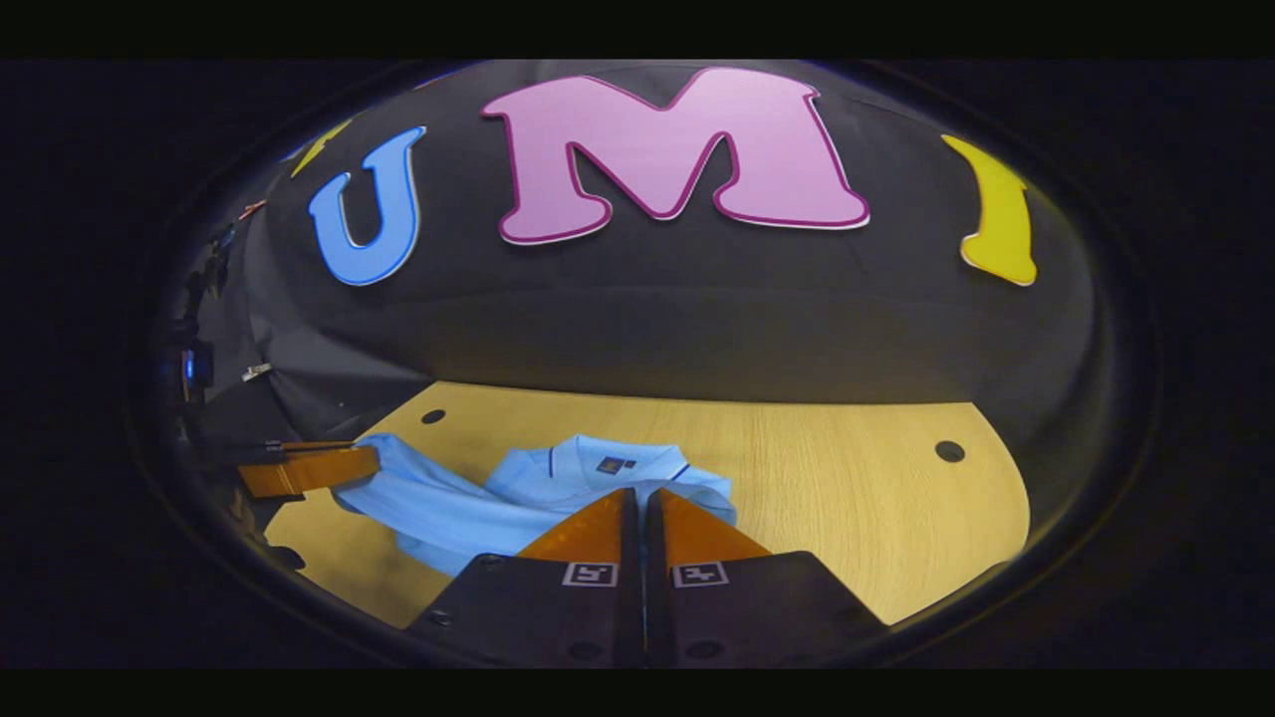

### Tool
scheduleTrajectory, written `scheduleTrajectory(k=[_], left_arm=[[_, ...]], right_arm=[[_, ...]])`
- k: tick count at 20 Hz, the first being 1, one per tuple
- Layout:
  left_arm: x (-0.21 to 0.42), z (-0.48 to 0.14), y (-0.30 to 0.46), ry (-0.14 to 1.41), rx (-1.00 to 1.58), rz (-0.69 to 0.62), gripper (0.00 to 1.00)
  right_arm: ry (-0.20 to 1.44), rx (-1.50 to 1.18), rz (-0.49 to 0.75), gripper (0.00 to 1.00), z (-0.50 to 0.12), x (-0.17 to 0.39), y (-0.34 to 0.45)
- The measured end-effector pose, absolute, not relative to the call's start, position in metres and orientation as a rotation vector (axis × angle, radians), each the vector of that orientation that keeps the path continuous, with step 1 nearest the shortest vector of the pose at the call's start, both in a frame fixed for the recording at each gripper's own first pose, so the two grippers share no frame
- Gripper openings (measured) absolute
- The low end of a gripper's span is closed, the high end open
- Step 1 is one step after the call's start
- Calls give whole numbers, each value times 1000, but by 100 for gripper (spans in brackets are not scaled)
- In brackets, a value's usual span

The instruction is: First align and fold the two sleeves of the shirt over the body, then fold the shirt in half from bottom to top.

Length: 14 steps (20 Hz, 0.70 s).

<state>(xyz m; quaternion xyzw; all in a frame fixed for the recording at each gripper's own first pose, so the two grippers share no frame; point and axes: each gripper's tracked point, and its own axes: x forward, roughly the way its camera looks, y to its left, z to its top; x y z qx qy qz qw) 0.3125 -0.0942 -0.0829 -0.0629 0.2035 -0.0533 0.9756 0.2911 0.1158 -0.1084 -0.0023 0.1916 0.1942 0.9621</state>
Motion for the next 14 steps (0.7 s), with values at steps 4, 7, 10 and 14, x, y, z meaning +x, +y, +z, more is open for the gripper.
scheduleTrajectory(k=[4,7,10,14], left_arm=[[376,-88,-97,357,-106,-146,6],[420,-98,-101,335,-92,-175,6],[459,-118,-90,328,-98,-169,6],[487,-163,-86,385,-85,-148,6]], right_arm=[[356,25,371,5,-106,349,116],[347,7,364,0,-119,385,120],[353,-22,367,0,-146,410,130],[373,-70,374,0,-185,436,138]])
